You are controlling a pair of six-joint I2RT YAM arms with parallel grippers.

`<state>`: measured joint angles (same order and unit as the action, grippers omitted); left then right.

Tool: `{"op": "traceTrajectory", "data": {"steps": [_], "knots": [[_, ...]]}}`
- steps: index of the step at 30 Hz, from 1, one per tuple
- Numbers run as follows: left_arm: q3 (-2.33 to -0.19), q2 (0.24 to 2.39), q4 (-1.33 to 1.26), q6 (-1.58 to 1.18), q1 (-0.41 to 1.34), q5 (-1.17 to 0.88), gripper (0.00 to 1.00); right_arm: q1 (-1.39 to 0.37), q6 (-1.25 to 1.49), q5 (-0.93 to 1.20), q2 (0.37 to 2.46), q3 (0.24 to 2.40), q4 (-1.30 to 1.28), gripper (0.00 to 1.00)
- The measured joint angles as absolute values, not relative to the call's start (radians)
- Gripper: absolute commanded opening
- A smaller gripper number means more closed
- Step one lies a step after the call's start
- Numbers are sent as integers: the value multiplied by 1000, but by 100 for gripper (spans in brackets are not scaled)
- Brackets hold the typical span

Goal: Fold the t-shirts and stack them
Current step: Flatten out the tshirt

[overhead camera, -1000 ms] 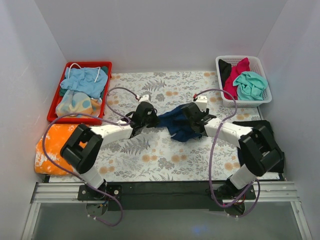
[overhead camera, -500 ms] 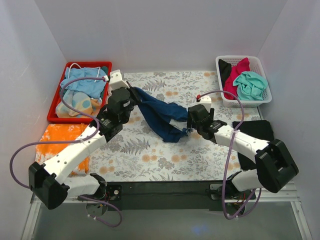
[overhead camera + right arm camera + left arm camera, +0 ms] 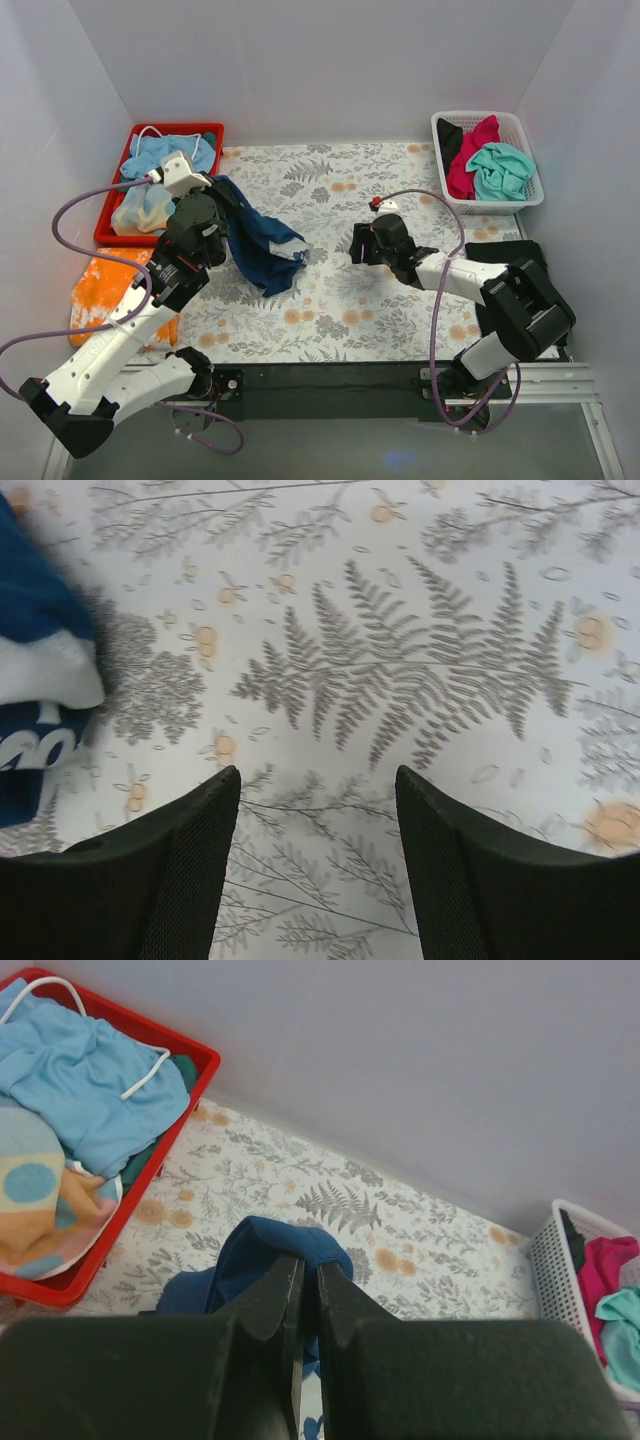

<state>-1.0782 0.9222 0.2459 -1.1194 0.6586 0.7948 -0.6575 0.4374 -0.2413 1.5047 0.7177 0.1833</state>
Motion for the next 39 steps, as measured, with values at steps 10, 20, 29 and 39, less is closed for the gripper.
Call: {"op": "traceTrajectory", "data": {"steps": [10,20,29,39], "knots": [[-1078,965,324,-1131,659,826,0,-713,419,178,1737,775,446,56],[-1078,965,352,-1132,659,856,0,-840,387,295,1892,907,550,60],[-1078,958,370,-1129,659,861,0,-840,383,205,2004,1014,579,39],[-1079,947,390,-1118,659,883,0,-840,348,131,2020,1049,543,1]]}}
